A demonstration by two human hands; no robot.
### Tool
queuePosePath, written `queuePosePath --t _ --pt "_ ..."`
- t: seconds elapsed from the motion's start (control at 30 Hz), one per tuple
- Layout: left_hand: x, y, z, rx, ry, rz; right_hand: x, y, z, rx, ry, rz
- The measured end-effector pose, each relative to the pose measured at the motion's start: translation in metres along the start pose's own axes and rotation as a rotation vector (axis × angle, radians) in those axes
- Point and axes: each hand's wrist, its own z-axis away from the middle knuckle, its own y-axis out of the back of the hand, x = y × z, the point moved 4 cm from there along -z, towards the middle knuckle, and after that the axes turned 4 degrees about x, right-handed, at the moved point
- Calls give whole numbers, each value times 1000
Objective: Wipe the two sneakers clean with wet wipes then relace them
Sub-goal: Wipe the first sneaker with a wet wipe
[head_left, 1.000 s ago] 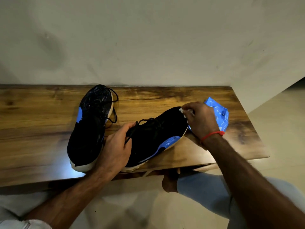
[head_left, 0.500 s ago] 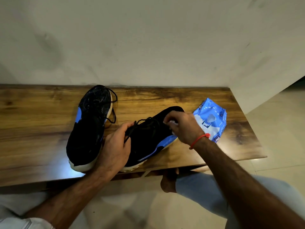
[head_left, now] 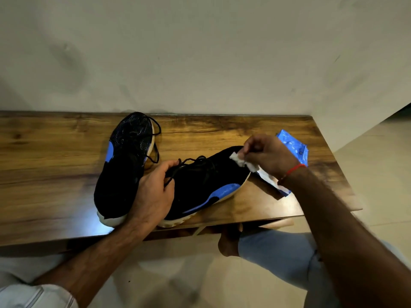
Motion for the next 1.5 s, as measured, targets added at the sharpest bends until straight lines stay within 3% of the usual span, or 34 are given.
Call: queuePosePath --t 0.13,0.23,0.33,0.57,0.77,0.87,0.97,1.07,1.13,1.27,1.5 --pt "-2 3 -3 25 120 118 5 18 -1 298 39 77" --pt "-6 6 -10 57 213 196 4 -4 2 293 187 327" --pt "-10 7 -12 58 271 239 -6 -37 11 267 358 381" --pt "-19 9 -12 96 384 330 -44 -107 68 5 589 182" --pt "-17 10 -14 105 414 341 -46 -136 97 -335 885 316" --pt "-20 8 -15 87 442 356 -43 -127 88 -319 888 344" --pt "-24 8 -17 86 487 415 -39 -97 63 -83 797 336" --pt "-21 6 -15 63 510 481 -23 -67 33 203 555 346" --pt "-15 5 -13 55 503 505 -12 -58 24 278 421 359" --pt "-10 5 -12 61 492 501 -29 -81 48 236 496 292" --pt "-12 5 -17 49 463 473 -66 -136 102 -89 881 313"
